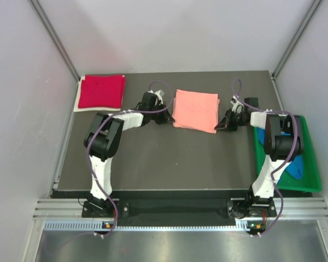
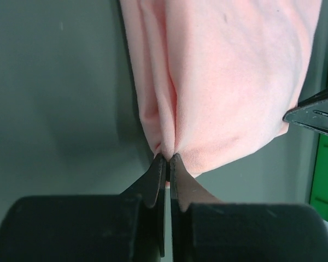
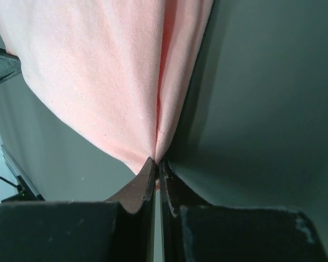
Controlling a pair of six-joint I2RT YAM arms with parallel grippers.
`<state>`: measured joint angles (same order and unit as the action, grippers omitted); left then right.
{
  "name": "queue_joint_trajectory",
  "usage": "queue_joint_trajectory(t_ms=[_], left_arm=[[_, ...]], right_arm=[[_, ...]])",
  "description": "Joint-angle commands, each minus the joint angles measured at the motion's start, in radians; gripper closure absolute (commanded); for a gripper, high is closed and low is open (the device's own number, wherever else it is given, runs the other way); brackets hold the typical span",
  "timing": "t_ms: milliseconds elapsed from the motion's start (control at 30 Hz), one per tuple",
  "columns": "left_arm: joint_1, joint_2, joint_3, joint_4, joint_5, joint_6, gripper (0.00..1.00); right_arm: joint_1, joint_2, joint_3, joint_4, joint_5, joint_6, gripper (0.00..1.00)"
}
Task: Fold and stack the t-shirts
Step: Fold the tshirt
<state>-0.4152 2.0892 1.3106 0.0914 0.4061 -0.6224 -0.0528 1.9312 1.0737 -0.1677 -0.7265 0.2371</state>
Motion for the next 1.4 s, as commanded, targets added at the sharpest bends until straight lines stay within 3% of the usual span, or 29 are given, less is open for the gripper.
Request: queue_joint_trajectory(t_ms=[0,333,400,433,467,533,633,667,733,900,1233,1300,1367], left_arm=[[0.004,-0.092,-0.063,-0.142,-0.070,-0.002,1.00],[-0.026,-0.227,-0.240,-0.243,-0.118,-0.026,1.00],[-0.046,-0.251,-0.266,-0.255,-0.127,-0.043,0.89],[-0.046,-0.267,-0.258,-0.268,-0.139,-0.054,0.75],[-0.042,-0.271,-0.242,-0.289,-0.157,-0.054,0.70],[-0.039,-0.279,-0.155,-0.410,-0.246,-0.034,0.61],[-0.024,-0.285,-0.052,-0.492,-0.274,0.001,0.59],[-0.020,-0.284,-0.027,-0.501,-0.279,0.009,0.58],[-0.020,-0.270,0.027,-0.503,-0.264,0.032,0.56],[-0.019,-0.192,0.030,-0.431,-0.063,0.058,0.55],[-0.019,-0.092,-0.011,-0.305,0.046,0.069,0.55],[-0.019,-0.078,-0.022,-0.285,0.059,0.069,0.60],[-0.019,-0.063,-0.022,-0.286,0.063,0.070,0.74]], right_arm=[[0.008,-0.101,-0.095,0.026,0.047,0.030,1.00],[0.043,-0.256,-0.346,0.100,0.115,0.090,0.99],[0.050,-0.288,-0.353,0.099,0.108,0.096,0.91],[0.079,-0.297,-0.347,0.079,0.117,0.099,0.86],[0.079,-0.317,-0.331,0.071,0.116,0.105,0.71],[0.080,-0.346,-0.301,0.007,0.163,0.105,0.56],[0.077,-0.357,-0.210,-0.085,0.219,0.085,0.45],[0.076,-0.353,-0.155,-0.099,0.226,0.065,0.38],[0.076,-0.313,-0.094,-0.130,0.225,0.030,0.33],[0.070,-0.183,0.126,-0.142,0.213,-0.050,0.33],[0.061,0.153,0.448,-0.098,0.108,-0.065,0.37],[0.061,0.213,0.474,-0.075,0.087,-0.052,0.40],[0.061,0.248,0.508,-0.044,0.076,-0.024,0.46]])
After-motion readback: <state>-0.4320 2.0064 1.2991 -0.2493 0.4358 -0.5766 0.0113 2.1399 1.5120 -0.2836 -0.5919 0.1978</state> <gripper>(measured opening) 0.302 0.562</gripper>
